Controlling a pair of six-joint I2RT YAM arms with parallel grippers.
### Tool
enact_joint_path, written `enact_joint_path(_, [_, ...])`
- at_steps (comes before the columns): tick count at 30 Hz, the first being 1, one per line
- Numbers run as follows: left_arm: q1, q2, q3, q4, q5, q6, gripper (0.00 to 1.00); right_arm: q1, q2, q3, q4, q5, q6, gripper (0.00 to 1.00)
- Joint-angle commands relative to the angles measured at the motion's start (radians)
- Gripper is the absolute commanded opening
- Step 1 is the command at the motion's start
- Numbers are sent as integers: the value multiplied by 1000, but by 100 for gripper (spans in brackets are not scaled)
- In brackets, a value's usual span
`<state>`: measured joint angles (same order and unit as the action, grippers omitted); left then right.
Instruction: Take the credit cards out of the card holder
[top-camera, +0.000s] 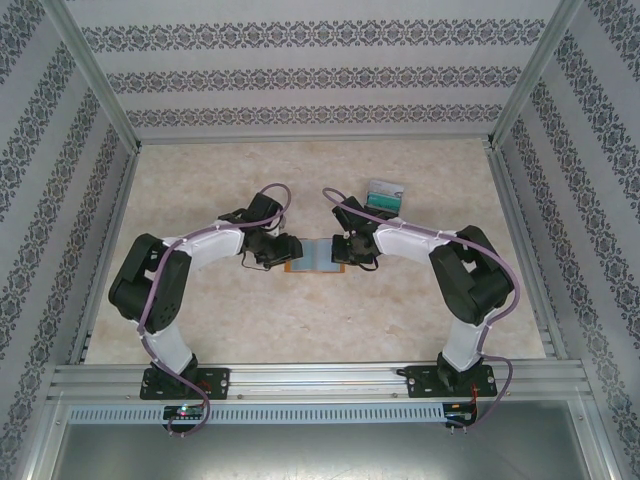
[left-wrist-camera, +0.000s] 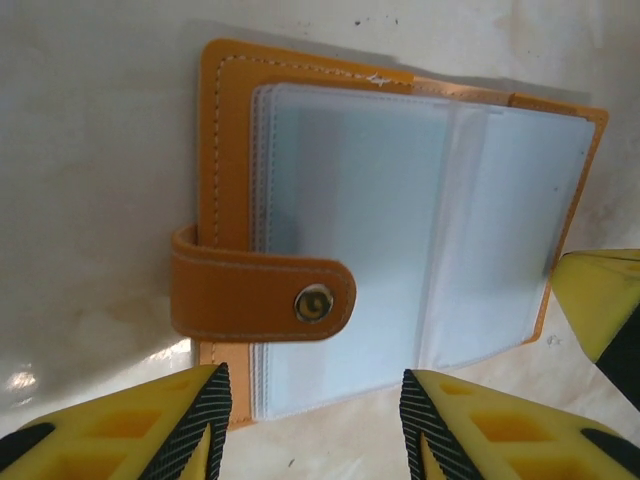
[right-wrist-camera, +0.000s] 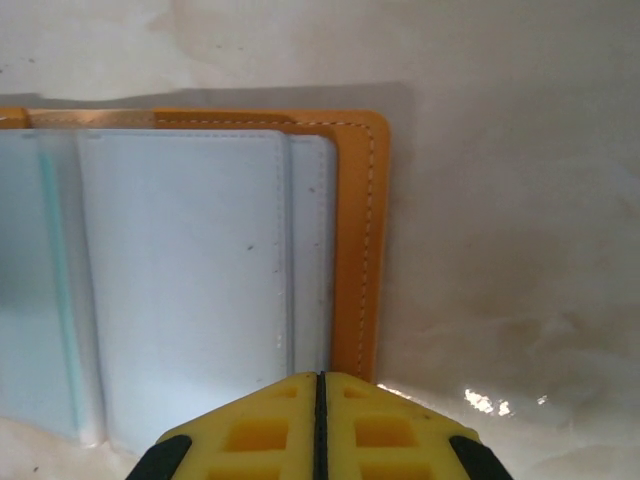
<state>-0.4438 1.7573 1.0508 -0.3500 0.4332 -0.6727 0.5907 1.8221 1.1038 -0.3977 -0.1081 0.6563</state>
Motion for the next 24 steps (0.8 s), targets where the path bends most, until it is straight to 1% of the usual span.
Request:
enact_joint_path(1, [-18,31,46,34,1,2,49,-11,21,-5,13,-5,6,0])
enact_joint_path(10, [-23,102,78,19,-3,16,49,-6,22,-19,19,-1,21,0])
enact_joint_path(16, [-32,126,85,24,16,12,49,-1,31,-23,19,-7,26,0])
enact_joint_path(22, [-41,124,68,109,113,-26,50,6,55,-22,24,-22,26,0])
enact_joint_path(24, [-45,121,69,127,130,-31,50,8,59,-21,25,-25,26,0])
